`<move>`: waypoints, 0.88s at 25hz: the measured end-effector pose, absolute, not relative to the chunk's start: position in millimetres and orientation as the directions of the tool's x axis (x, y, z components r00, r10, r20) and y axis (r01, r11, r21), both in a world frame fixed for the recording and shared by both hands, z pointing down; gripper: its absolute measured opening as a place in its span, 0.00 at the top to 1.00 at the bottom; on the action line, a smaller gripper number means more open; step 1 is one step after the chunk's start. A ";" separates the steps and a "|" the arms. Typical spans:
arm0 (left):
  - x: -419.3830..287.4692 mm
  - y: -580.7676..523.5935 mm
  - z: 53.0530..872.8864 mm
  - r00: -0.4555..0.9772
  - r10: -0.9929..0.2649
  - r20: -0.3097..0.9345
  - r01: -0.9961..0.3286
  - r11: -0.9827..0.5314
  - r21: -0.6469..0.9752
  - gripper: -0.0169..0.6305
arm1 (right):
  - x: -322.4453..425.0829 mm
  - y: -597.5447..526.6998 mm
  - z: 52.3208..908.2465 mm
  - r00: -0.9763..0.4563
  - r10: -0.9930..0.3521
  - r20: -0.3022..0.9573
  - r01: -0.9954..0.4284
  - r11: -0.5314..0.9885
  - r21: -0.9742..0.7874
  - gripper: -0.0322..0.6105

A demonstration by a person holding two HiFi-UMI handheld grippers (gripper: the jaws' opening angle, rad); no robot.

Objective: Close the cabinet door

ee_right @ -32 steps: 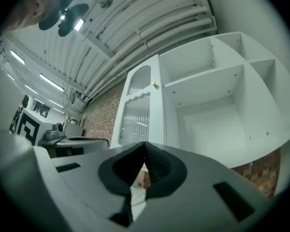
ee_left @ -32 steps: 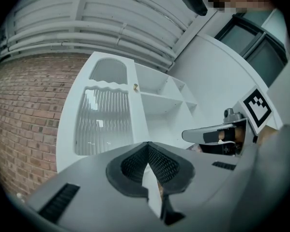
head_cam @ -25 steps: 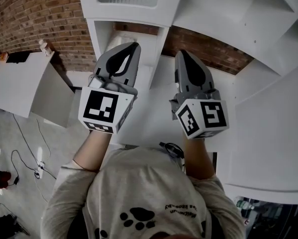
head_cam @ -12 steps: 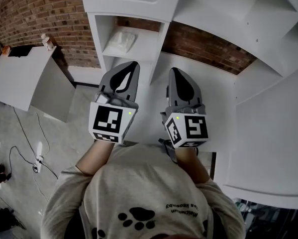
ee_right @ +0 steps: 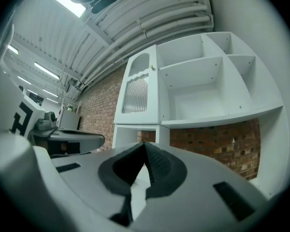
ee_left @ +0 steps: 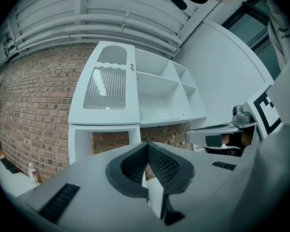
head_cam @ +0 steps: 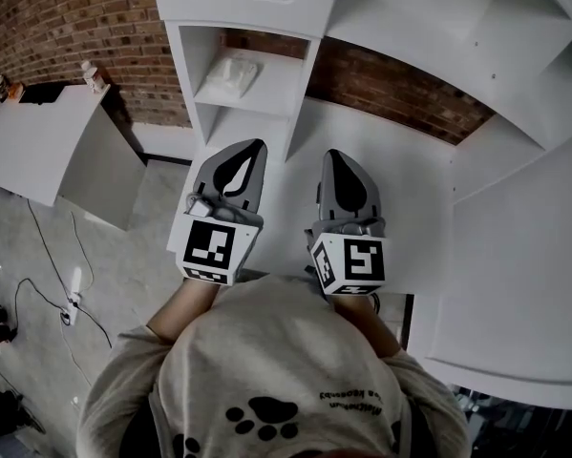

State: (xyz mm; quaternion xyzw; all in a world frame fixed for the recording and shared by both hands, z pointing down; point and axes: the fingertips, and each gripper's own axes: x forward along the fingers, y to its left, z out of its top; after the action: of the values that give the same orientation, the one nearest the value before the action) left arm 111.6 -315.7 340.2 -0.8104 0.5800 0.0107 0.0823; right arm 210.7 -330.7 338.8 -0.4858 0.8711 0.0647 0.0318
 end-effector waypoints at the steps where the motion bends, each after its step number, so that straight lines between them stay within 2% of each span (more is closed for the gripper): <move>1: 113.3 -315.1 342.7 0.326 -0.938 -0.113 -0.942 -0.314 -0.117 0.96 | 211.1 -328.4 340.5 -0.529 -0.839 -0.126 -0.848 0.522 0.086 0.94; 22: 120.9 -335.8 354.0 0.321 -0.941 -0.107 -0.945 -0.309 -0.108 0.96 | 209.9 -351.3 354.0 -0.567 -0.814 -0.129 -0.823 0.567 0.043 0.94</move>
State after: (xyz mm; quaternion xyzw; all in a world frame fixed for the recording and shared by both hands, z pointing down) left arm 120.9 -335.8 354.0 -0.8091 0.5827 0.0119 0.0755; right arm 209.9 -351.3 354.0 -0.4629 0.8838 0.0490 0.0474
